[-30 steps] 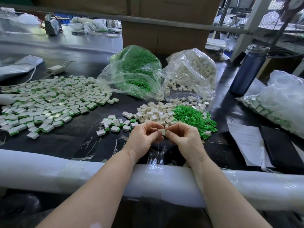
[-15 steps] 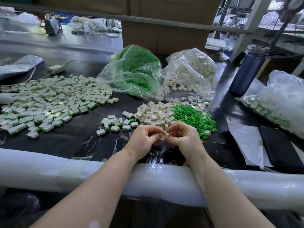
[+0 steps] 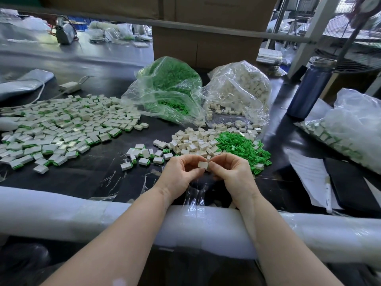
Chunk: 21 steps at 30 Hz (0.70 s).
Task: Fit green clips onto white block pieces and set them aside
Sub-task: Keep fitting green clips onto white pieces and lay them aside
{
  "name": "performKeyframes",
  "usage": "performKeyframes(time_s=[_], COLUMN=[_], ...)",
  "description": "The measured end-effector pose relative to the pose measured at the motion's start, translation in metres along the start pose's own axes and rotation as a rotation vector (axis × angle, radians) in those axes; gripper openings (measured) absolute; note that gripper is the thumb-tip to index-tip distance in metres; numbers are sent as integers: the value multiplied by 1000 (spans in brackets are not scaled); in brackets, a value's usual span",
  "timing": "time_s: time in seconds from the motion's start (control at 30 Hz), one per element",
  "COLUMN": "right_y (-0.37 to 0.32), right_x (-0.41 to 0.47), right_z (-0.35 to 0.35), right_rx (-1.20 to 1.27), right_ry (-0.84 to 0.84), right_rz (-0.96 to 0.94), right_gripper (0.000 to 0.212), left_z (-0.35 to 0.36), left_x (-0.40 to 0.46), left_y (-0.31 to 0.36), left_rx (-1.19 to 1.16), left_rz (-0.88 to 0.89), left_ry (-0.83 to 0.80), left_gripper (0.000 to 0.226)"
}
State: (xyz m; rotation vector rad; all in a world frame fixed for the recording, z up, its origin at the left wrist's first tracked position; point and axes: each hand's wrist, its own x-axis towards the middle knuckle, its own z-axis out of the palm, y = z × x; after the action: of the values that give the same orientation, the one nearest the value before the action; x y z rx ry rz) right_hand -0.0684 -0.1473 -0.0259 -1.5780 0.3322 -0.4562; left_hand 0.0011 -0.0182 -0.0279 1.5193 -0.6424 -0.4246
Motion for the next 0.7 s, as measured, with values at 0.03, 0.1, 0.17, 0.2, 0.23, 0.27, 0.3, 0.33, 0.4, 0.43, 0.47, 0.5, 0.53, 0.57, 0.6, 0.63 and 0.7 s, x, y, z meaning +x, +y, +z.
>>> performKeyframes(time_s=[0.03,0.1,0.17,0.2,0.23,0.27,0.3,0.33,0.4,0.43,0.47,0.5,0.53,0.57,0.6,0.63,0.7], right_y=[0,-1,-2,-2,-1,-1,-1,0,0,1,1,0,0,0,0,0,-1], right_x=[0,0,0,0,0,0,0,0,0,1,1,1,1,1,0,0,-1], right_z=[0,-1,-1,-1,0,0,1,1,3,3,3,4,4,5,5,5,5], right_rx=[6,16,6,-4,-14,-26,-38,-49,-67,-72,-74,-76,-81,-91,-106,-127,-171], right_ry=[6,10,-2,-6,-9,-11,-11,-9,-2,-1,-3,-8,-15,-22,-28,-31,-34], right_rz=[-3,-5,-4,-2,1,4,5,5,4,4,5,7,10,13,16,17,18], right_gripper=[13,11,11,11,11,11,11,11,12,12,13,13,14,15,16,17,17], left_z=[0,0,0,0,0,0,0,0,1,1,1,2,2,2,2,2,2], left_x=[0,1,1,2,2,2,2,2,2,2,2,2,2,2,2,2,2], left_y=[0,-1,-2,-2,-3,-3,-3,-3,-3,-3,-3,-3,-3,-2,-2,-1,0], left_rx=[15,37,43,53,65,73,74,67,42,32,27,30,40,54,68,79,97], left_rz=[4,-3,-19,-23,-25,-27,-29,-31,-37,-38,-37,-36,-36,-37,-39,-40,-42], left_ry=[6,20,31,35,36,35,34,33,34,35,37,38,39,38,37,37,35], left_gripper=[18,10,10,13,15,16,16,15,13,12,12,12,12,12,13,13,16])
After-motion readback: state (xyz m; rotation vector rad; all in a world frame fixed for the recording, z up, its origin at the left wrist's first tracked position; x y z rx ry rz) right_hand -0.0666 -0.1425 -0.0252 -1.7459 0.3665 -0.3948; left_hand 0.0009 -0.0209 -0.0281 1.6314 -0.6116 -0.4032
